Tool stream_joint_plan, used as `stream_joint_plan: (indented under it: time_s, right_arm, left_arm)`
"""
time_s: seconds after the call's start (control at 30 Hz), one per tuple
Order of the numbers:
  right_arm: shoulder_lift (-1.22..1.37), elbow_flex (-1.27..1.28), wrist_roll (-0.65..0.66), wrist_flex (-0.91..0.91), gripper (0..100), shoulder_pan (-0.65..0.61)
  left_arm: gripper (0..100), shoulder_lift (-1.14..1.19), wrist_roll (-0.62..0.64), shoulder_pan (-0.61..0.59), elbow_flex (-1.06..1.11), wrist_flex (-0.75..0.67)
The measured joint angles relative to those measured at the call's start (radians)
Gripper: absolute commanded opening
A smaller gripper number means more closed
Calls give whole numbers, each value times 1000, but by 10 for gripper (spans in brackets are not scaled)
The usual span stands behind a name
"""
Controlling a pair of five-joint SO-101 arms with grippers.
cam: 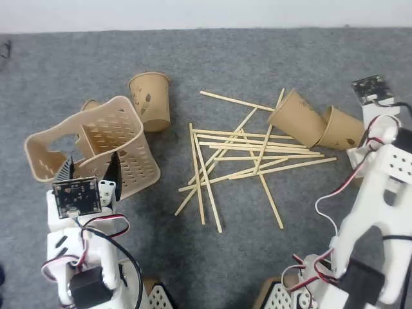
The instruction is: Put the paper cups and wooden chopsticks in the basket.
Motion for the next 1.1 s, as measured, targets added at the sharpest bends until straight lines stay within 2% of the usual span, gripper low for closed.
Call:
stream_joint_plan:
  time_s: [0.13,0.33,0.83,0.97,1.1]
  right_arm:
    - [66,0,0,-49,170,2]
    - [109,0,-2,-78,8,11]
    - [-15,0,0,-106,6,11]
    - [-77,-75,0,-6,6,-6]
    - [-137,-321,0,198,6,-110]
  left_arm:
    - [276,0,0,0,0,0]
    - [276,0,0,0,0,0]
    - [276,0,0,0,0,0]
    - [276,0,0,0,0,0]
    - [276,0,0,-3,-3,11]
